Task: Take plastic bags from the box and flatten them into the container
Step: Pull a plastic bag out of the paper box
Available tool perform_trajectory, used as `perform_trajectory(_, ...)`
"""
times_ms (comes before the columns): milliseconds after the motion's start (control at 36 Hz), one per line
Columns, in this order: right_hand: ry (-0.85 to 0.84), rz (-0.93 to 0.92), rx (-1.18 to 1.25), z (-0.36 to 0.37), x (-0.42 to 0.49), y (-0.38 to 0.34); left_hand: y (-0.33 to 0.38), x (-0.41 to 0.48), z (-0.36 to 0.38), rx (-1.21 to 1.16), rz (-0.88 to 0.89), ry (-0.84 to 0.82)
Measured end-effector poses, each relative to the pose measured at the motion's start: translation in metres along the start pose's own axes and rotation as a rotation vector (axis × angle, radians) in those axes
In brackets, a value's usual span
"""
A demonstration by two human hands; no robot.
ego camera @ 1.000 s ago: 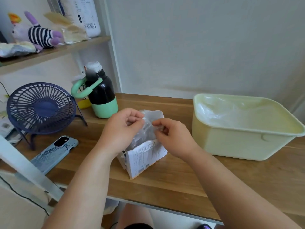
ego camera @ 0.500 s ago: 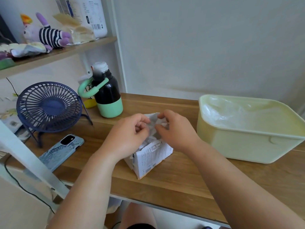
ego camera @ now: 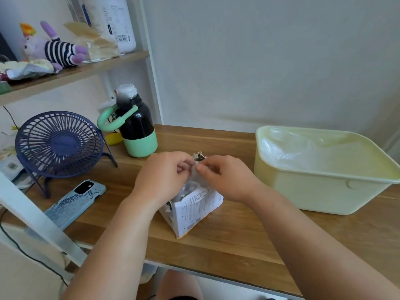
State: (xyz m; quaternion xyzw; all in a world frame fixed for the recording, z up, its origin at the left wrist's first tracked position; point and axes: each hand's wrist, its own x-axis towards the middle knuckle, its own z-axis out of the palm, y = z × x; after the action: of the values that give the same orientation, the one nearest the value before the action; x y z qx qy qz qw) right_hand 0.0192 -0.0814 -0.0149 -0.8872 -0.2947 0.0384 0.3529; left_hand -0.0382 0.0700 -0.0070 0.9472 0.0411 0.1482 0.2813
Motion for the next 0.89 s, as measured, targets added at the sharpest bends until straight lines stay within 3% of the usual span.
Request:
perform_trajectory(194, -0.053, 0.029, -0.098, -0.002, 0.006, -0.004, 0.001, 0.001, -0.006, -0.446, -0.061, -0.007)
perform_trajectory(333, -0.024, -0.079, -0.11, -0.002, 0.008, -0.009, 0.003, 0.0, -0.004, -0.512, 0.009, -0.037)
perform_trajectory(444, -0.024, -0.102, 0.071, 0.001, 0.007, -0.009, 0.002, -0.002, -0.003, -0.58, 0.034, 0.006)
perform_trajectory(528, -0.008, -0.059, 0.173, -0.002, 0.008, -0.007, 0.0, -0.002, -0.002, -0.539, 0.004, 0.047)
perform_trajectory(695, 0.003, 0.115, 0.589, -0.01, 0.013, -0.003, -0.002, -0.001, 0.002, -0.296, -0.079, -0.021)
perform_trajectory(889, 0.039, 0.208, 0.807, -0.014, 0.016, 0.001, 0.004, -0.001, 0.004, -0.209, 0.008, -0.013)
